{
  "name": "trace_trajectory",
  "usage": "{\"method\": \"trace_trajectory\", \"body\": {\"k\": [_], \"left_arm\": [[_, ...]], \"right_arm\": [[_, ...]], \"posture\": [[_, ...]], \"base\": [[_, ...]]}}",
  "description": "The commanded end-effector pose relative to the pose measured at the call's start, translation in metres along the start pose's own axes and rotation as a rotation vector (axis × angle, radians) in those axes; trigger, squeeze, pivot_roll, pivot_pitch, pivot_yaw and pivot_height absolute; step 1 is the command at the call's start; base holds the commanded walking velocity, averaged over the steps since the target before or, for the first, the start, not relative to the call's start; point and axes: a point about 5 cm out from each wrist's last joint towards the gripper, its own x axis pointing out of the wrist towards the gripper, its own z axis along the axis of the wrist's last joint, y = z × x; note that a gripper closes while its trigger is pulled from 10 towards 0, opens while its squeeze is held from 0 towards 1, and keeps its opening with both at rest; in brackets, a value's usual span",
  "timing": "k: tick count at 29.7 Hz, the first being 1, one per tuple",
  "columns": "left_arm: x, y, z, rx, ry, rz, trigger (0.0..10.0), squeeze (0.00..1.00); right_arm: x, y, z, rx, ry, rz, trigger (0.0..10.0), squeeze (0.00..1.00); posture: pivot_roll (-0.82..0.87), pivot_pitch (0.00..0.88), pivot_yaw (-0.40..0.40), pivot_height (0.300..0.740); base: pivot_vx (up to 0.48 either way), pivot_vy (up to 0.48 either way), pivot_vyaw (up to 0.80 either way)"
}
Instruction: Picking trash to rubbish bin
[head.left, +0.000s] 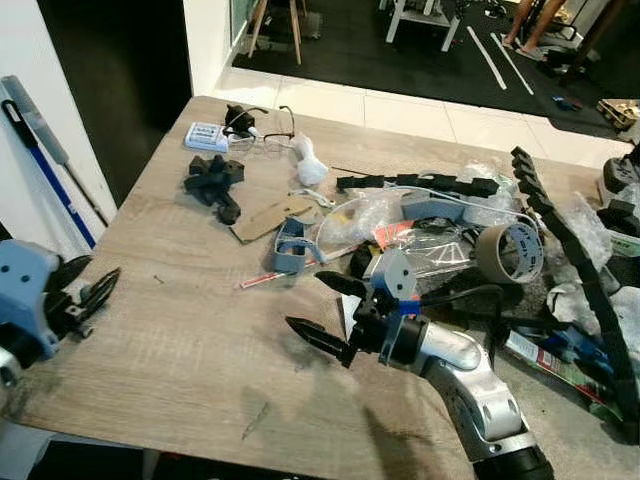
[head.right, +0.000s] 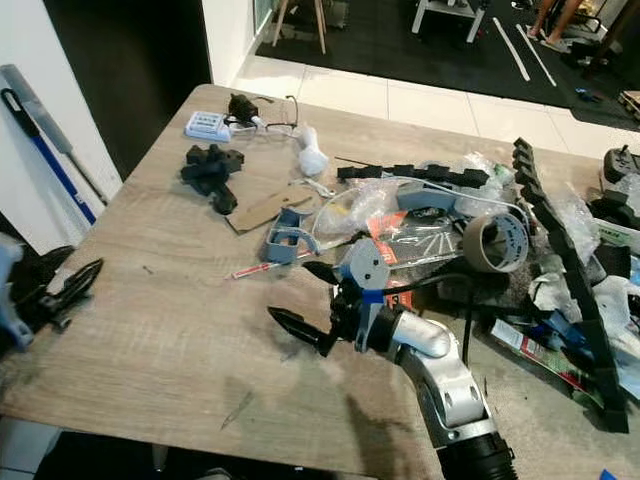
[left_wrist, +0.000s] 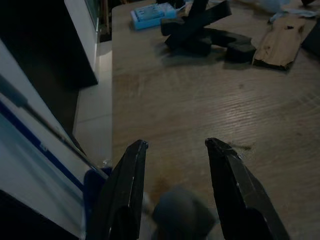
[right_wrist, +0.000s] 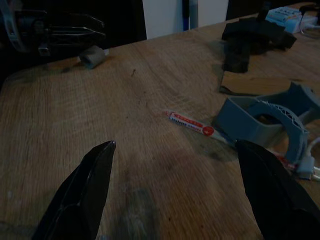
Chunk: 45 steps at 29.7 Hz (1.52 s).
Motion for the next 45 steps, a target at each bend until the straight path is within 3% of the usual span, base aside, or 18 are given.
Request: {"method": "trace_trajectory", "body": {"k": [1, 3, 5, 6, 7, 16, 17, 18, 21, 36, 38, 45], "left_arm": [[-0.006, 0.002, -0.004, -0.004, 0.03, -0.009, 10.0, 0.0], [-0.011, 0.007, -0.005, -0.019, 0.053, 0.002, 10.0, 0.0], [-0.016, 0.011, -0.005, -0.068, 0.067, 0.012, 10.0, 0.09], [-0.017, 0.011, -0.005, -0.083, 0.067, 0.007, 10.0, 0.39], [-0.018, 0.008, -0.005, -0.104, 0.067, -0.003, 10.0, 1.0], [-0.016, -0.007, -0.006, -0.19, 0.052, -0.022, 10.0, 0.98], [-0.014, -0.009, -0.005, -0.205, 0.048, -0.027, 10.0, 0.7], [-0.014, -0.01, -0.005, -0.214, 0.045, -0.03, 10.0, 0.7], [-0.011, -0.016, -0.006, -0.22, 0.057, -0.055, 10.0, 0.57], [-0.016, -0.029, -0.018, -0.182, 0.177, -0.126, 10.0, 0.51], [-0.017, -0.03, -0.021, -0.171, 0.199, -0.125, 10.0, 0.41], [-0.017, -0.026, -0.023, -0.149, 0.219, -0.087, 10.0, 0.37]], "right_arm": [[-0.004, 0.002, -0.004, 0.022, 0.011, 0.003, 10.0, 0.0], [-0.004, 0.002, -0.005, 0.02, 0.017, 0.007, 10.0, 0.0], [-0.003, 0.003, -0.006, 0.02, 0.024, 0.015, 10.0, 0.0], [-0.003, 0.004, -0.006, 0.017, 0.026, 0.019, 10.0, 0.0], [-0.002, 0.004, -0.006, 0.016, 0.027, 0.022, 10.0, 0.0], [0.0, 0.005, -0.006, 0.018, 0.033, 0.029, 10.0, 0.0], [0.0, 0.005, -0.006, 0.018, 0.033, 0.03, 10.0, 0.0], [0.0, 0.005, -0.006, 0.018, 0.033, 0.031, 10.0, 0.0], [0.001, 0.006, -0.006, 0.016, 0.034, 0.037, 10.0, 0.0], [0.012, 0.015, -0.007, -0.039, 0.049, 0.134, 10.0, 0.0], [0.015, 0.016, -0.006, -0.049, 0.051, 0.154, 10.0, 0.0], [0.018, 0.017, -0.005, -0.056, 0.052, 0.175, 10.0, 0.0]], "posture": [[-0.02, 0.165, -0.098, 0.74], [-0.02, 0.165, -0.098, 0.74], [-0.02, 0.166, -0.1, 0.74], [-0.02, 0.166, -0.1, 0.74], [-0.02, 0.166, -0.102, 0.74], [-0.02, 0.163, -0.101, 0.74], [-0.02, 0.163, -0.1, 0.74], [-0.02, 0.162, -0.1, 0.74], [-0.02, 0.161, -0.096, 0.74], [-0.01, 0.171, -0.093, 0.74], [-0.01, 0.172, -0.092, 0.74], [-0.01, 0.173, -0.091, 0.74]], "base": [[0.0, 0.0, 0.0], [0.0, 0.0, 0.0], [0.0, 0.0, 0.0], [0.0, 0.0, 0.0], [0.0, 0.0, 0.0], [0.0, 0.0, 0.0], [0.0, 0.0, 0.0], [0.0, 0.0, 0.0], [0.0, 0.0, 0.0], [0.0, 0.0, 0.0], [0.0, 0.0, 0.0], [0.0, 0.0, 0.0]]}}
